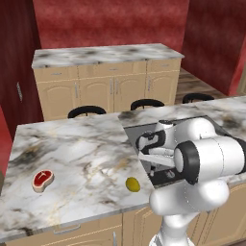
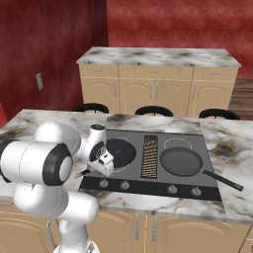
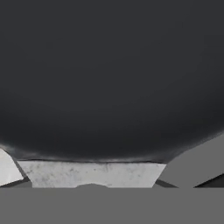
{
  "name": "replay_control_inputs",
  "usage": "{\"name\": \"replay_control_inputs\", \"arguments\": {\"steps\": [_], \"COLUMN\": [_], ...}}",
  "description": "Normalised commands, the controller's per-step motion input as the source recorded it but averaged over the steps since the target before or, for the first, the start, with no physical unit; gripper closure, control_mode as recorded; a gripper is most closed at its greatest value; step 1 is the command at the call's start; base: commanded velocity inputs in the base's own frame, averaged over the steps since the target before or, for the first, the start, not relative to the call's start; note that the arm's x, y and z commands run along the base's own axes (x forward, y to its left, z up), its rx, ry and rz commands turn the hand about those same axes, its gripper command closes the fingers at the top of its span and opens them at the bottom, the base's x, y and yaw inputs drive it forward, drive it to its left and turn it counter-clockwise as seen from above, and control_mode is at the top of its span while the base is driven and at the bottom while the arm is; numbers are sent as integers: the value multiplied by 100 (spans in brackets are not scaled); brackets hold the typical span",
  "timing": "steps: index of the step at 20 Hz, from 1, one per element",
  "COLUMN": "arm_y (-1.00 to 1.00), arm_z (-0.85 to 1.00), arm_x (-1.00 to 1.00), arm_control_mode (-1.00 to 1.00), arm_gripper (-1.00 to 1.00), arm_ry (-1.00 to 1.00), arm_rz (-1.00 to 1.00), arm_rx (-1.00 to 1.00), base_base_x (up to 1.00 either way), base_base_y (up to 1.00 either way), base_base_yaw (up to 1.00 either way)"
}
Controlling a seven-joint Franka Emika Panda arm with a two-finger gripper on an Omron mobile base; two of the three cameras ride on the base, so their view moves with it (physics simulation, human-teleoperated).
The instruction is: Place both pans onto different burners. Then place the lemon and the steak on different pans.
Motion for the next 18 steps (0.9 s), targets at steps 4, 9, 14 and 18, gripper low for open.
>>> {"name": "replay_control_inputs", "arguments": {"steps": [4,9,14,18], "arm_y": [0,0,0,0], "arm_z": [-44,-44,-46,-41], "arm_x": [-81,-67,-43,-30], "arm_control_mode": [-100,-100,-100,-100], "arm_gripper": [100,-100,-100,-100], "arm_ry": [7,7,12,14], "arm_rz": [-1,0,0,0], "arm_rx": [0,0,2,4], "base_base_x": [0,0,0,0], "base_base_y": [0,0,0,0], "base_base_yaw": [0,0,0,0]}}
